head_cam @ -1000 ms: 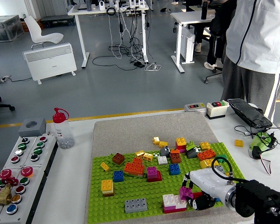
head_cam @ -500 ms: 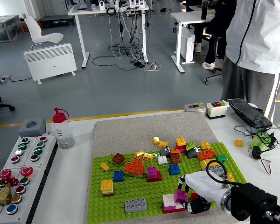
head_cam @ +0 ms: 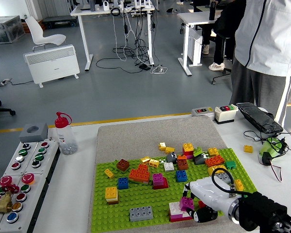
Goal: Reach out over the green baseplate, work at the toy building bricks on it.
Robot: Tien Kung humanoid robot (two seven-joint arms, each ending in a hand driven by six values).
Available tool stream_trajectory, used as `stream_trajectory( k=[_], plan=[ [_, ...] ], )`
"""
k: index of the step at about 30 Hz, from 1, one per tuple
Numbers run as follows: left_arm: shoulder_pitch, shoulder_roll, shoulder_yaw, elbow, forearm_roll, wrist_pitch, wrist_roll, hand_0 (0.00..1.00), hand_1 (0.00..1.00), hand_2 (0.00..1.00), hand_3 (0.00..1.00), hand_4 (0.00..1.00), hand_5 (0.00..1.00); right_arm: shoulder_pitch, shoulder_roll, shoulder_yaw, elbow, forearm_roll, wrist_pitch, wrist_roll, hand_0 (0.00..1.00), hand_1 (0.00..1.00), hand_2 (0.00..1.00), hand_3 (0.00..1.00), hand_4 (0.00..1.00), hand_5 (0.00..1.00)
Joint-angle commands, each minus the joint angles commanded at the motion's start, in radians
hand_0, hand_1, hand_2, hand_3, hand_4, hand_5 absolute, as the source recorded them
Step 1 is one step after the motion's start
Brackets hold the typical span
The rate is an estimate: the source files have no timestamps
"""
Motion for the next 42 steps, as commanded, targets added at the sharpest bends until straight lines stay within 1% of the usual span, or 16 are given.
stream_trajectory(
  k=[6, 13, 33, 38, 42],
  plan=[
    [0.004, -0.001, -0.001, 0.000, 0.003, 0.000, 0.001, 0.728, 0.775, 0.787, 0.670, 0.480, 0.998, 0.005, -0.005, -0.028, 0.000, -0.031, -0.016, 0.023, 0.122, 0.326, 0.576, 0.607, 0.559, 0.274],
    [0.006, -0.001, -0.002, 0.000, 0.006, 0.000, 0.002, 0.727, 0.775, 0.787, 0.670, 0.480, 0.998, 0.015, -0.001, -0.053, 0.000, -0.068, -0.025, 0.030, 0.124, 0.325, 0.575, 0.605, 0.559, 0.273],
    [0.001, 0.001, 0.004, 0.000, -0.004, -0.001, -0.002, 0.728, 0.775, 0.789, 0.672, 0.482, 0.998, 0.019, -0.037, -0.048, 0.000, -0.107, -0.017, 0.022, 0.130, 0.328, 0.579, 0.605, 0.560, 0.275],
    [-0.001, 0.001, 0.005, 0.000, -0.006, -0.001, -0.003, 0.728, 0.776, 0.789, 0.672, 0.481, 0.998, 0.029, -0.049, -0.062, 0.000, -0.105, -0.011, 0.022, 0.130, 0.328, 0.580, 0.606, 0.559, 0.276],
    [-0.002, 0.001, 0.005, 0.000, -0.006, -0.001, -0.002, 0.729, 0.777, 0.790, 0.673, 0.480, 0.998, 0.042, -0.051, -0.077, 0.000, -0.105, -0.007, 0.021, 0.130, 0.328, 0.581, 0.606, 0.560, 0.275]
  ],
)
